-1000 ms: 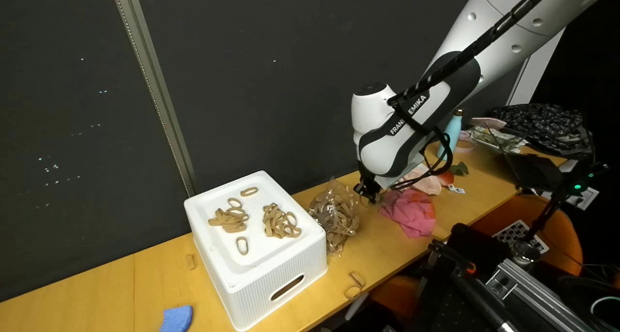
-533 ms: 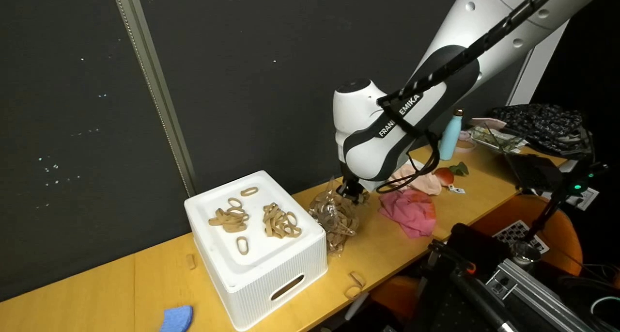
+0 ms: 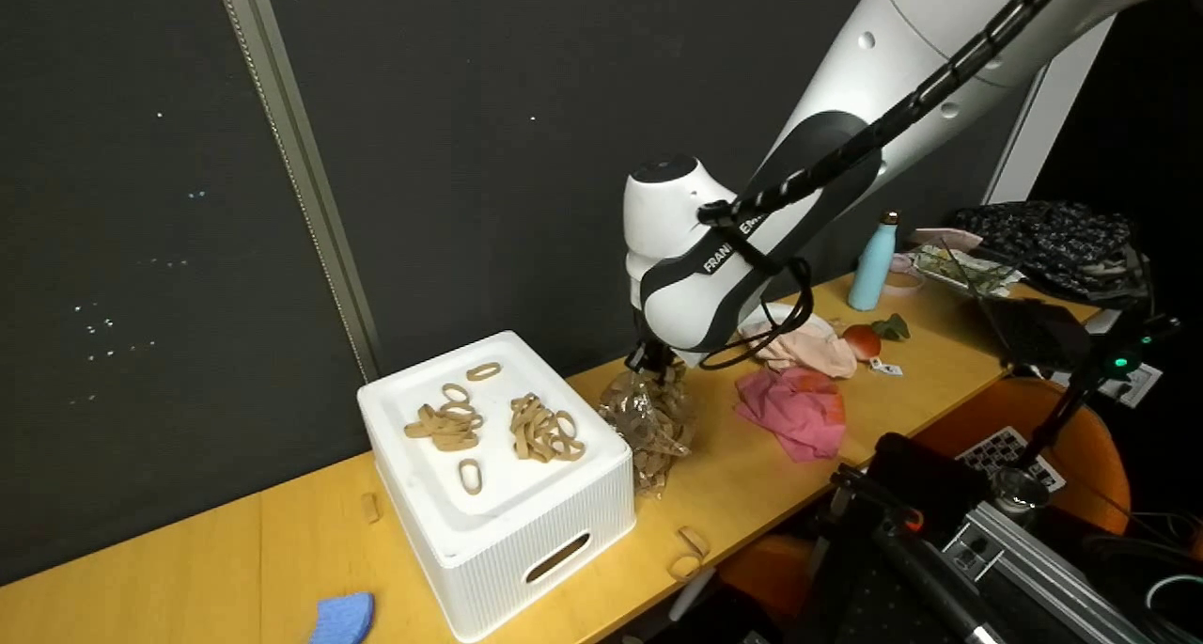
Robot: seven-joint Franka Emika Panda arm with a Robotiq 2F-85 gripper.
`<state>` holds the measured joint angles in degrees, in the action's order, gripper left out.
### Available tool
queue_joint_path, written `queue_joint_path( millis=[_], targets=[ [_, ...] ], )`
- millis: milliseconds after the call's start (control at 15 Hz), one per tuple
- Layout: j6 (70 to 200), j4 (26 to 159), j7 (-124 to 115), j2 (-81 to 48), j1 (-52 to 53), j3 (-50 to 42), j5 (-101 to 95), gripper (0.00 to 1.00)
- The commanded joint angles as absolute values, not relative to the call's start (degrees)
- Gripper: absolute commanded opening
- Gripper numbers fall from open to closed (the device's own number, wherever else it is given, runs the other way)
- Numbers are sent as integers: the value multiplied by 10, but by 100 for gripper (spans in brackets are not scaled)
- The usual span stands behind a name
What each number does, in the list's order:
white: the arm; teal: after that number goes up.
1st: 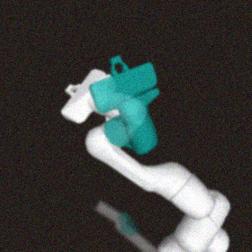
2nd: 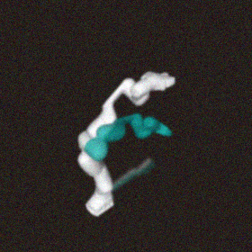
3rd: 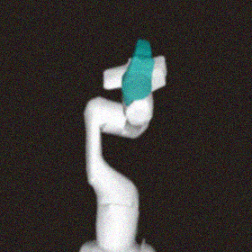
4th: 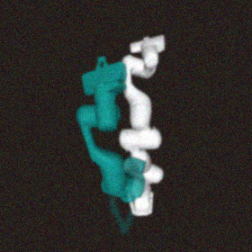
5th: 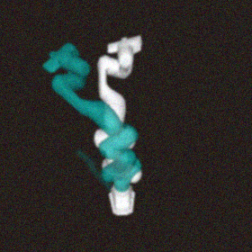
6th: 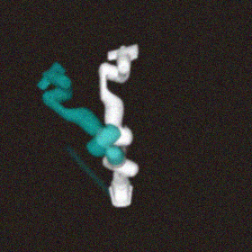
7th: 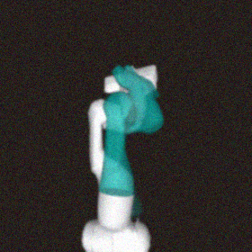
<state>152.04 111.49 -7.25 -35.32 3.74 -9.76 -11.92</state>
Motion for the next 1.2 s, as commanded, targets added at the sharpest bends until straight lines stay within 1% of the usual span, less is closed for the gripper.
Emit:
queue_joint_path(
  millis=[0,267,467,1133],
  targets=[
    [1523,1054,-42,-404,22,-71,-111,2],
    [1512,1021,-33,-432,24,-60,-108,2],
    [1505,1023,-36,-431,24,-55,-101,2],
    [1459,1110,-64,-361,23,-71,-97,2]
  ],
)
